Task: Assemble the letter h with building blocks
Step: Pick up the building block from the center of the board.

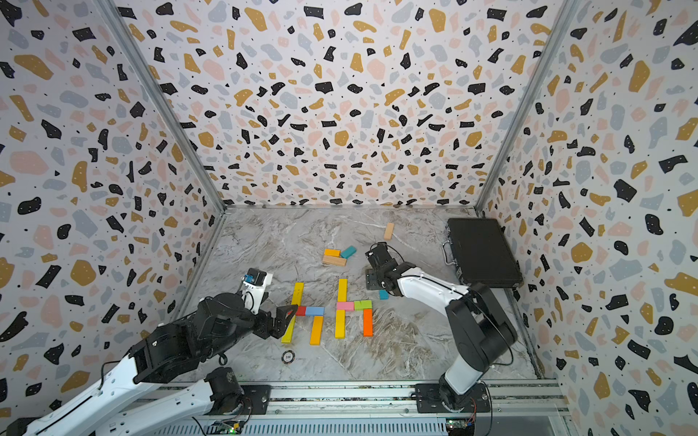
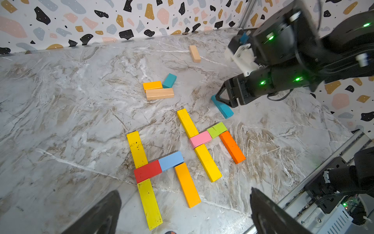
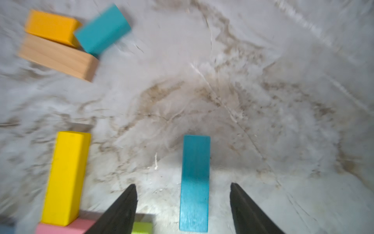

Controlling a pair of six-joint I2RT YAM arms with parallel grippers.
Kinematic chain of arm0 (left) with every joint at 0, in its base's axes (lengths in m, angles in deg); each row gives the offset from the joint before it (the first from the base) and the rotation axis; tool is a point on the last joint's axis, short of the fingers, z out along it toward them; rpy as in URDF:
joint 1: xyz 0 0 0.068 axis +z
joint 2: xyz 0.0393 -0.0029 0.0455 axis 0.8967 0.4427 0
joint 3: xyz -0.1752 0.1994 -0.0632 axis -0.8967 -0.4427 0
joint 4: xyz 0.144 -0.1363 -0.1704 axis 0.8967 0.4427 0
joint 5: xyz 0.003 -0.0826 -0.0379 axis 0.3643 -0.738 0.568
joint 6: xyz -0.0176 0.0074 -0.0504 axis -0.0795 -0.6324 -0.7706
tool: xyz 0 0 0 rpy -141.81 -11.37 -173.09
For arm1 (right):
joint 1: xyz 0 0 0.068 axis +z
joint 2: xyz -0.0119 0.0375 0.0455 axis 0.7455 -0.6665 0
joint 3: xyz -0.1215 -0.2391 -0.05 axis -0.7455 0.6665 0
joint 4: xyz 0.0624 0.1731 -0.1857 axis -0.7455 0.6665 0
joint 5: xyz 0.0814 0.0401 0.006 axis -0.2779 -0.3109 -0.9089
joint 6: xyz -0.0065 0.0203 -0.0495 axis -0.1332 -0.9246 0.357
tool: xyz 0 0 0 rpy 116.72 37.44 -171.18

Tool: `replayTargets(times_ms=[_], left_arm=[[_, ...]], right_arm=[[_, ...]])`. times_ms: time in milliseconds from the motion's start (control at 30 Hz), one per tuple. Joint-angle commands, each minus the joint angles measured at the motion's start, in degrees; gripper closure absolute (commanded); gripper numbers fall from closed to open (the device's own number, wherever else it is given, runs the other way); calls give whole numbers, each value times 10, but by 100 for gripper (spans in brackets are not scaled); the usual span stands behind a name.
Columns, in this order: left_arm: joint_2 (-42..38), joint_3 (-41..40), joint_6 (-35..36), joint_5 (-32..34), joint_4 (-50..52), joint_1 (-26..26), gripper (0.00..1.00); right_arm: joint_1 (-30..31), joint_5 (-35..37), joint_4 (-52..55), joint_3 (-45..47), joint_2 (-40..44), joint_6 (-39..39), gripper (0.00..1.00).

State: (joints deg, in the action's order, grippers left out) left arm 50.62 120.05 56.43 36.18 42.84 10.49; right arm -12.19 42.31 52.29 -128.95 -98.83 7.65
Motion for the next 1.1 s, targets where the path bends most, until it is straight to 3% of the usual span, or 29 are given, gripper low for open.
replayTargets(times_ms=[0,133,267,467,667,867,1067], left_arm=[[1,-3,-3,11,-20,6,1],[32,-11,-29,-2,-49,26,1],[110,-31,-68,-104,-146,90,1],[333,9,-76,-129,-263,124,1],[538,120,-63,-140,-329,150,2],[729,310,24,-119,-234,153,4],[840,445,107,-120,-189,172,3]], right_arm=[[2,-39,3,42,104,15,25],[2,-80,11,99,191,16,27],[2,-85,4,153,255,12,27],[2,-85,8,198,311,5,27],[1,-107,1,220,335,-11,27],[1,-124,-10,239,360,-25,27],[1,-130,-12,241,363,-26,27]])
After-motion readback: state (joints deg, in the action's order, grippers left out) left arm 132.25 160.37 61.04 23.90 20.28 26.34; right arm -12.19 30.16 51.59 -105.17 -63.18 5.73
